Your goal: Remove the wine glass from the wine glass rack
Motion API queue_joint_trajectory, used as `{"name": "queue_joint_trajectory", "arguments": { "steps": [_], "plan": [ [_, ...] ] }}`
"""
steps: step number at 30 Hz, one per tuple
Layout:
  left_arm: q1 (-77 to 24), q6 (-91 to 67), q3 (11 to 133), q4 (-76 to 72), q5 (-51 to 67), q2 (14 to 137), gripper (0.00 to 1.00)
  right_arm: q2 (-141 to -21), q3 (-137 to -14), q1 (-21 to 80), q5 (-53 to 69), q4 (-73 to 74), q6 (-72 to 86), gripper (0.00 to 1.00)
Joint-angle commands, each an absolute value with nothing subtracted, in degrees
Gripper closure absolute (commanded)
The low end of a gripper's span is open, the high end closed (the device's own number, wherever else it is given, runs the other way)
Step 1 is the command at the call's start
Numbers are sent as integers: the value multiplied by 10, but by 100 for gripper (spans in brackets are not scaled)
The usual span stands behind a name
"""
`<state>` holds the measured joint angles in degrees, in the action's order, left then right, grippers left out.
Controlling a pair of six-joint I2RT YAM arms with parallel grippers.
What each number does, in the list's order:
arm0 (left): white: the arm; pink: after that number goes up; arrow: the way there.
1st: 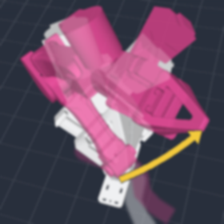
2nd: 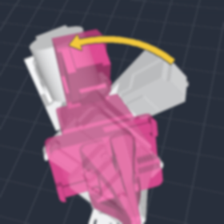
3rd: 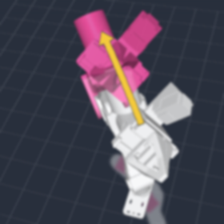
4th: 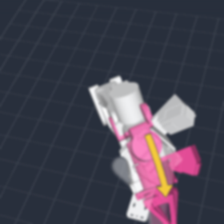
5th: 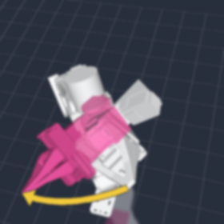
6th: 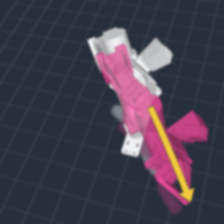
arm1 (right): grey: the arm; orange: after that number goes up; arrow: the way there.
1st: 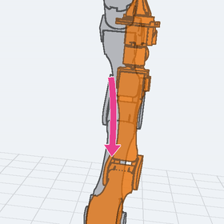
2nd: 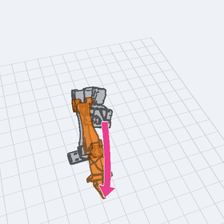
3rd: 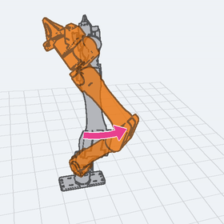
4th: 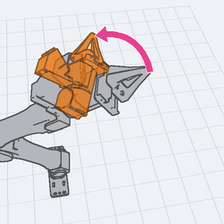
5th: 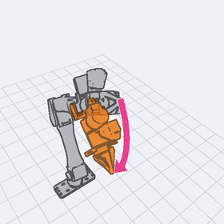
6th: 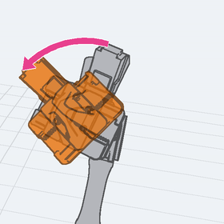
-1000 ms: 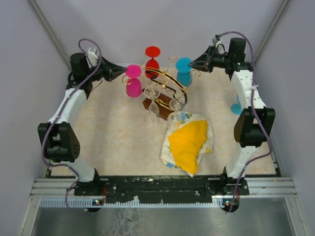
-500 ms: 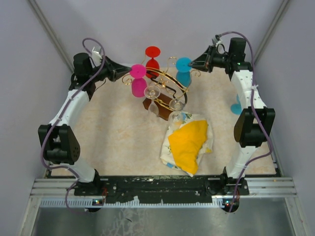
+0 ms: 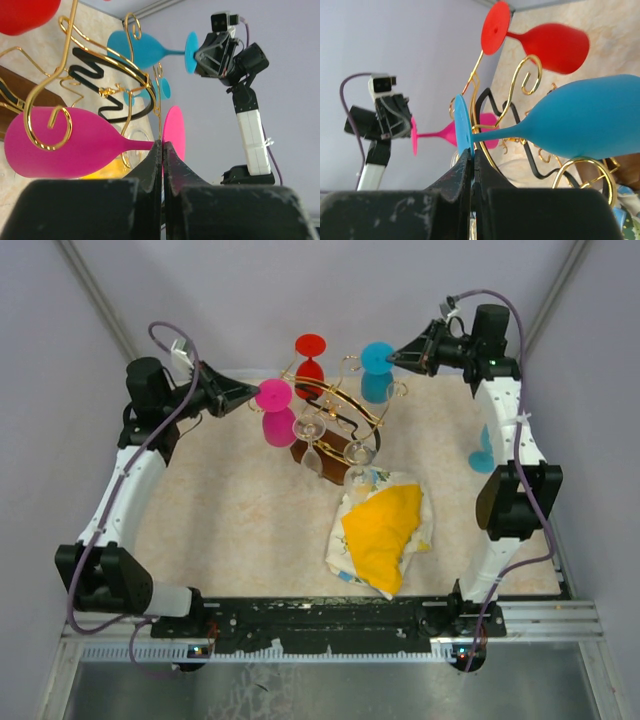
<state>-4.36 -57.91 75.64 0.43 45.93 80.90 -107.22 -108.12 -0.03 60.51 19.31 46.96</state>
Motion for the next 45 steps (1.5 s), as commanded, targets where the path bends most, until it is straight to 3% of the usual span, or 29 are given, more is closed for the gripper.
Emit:
{"name": "queue_joint_trajectory", "arguments": {
  "steps": [1, 11, 17, 24, 33, 39, 45],
  "plan": [
    [-42, -535, 743, 58, 460, 766, 100, -1061, -1160, -18, 560, 213, 439, 100],
    [-41, -521, 702, 97, 469, 698, 100, -1119, -1322, -25, 439, 389, 300, 100],
    [-40, -443, 737, 215, 436, 669, 100, -1146, -1379, -21, 305, 484, 205, 100],
    [-40, -301, 852, 423, 349, 689, 100, -1204, -1429, 51, -24, 550, 84, 100],
    [-39, -195, 968, 565, 183, 749, 100, -1326, -1482, 88, -279, 540, 22, 100],
    [-37, -186, 977, 573, 133, 777, 100, -1355, -1440, 99, -452, 423, -70, 100],
    [-33, -184, 973, 559, 102, 799, 100, -1394, -1405, 99, -537, 336, -170, 100]
  ]
}}
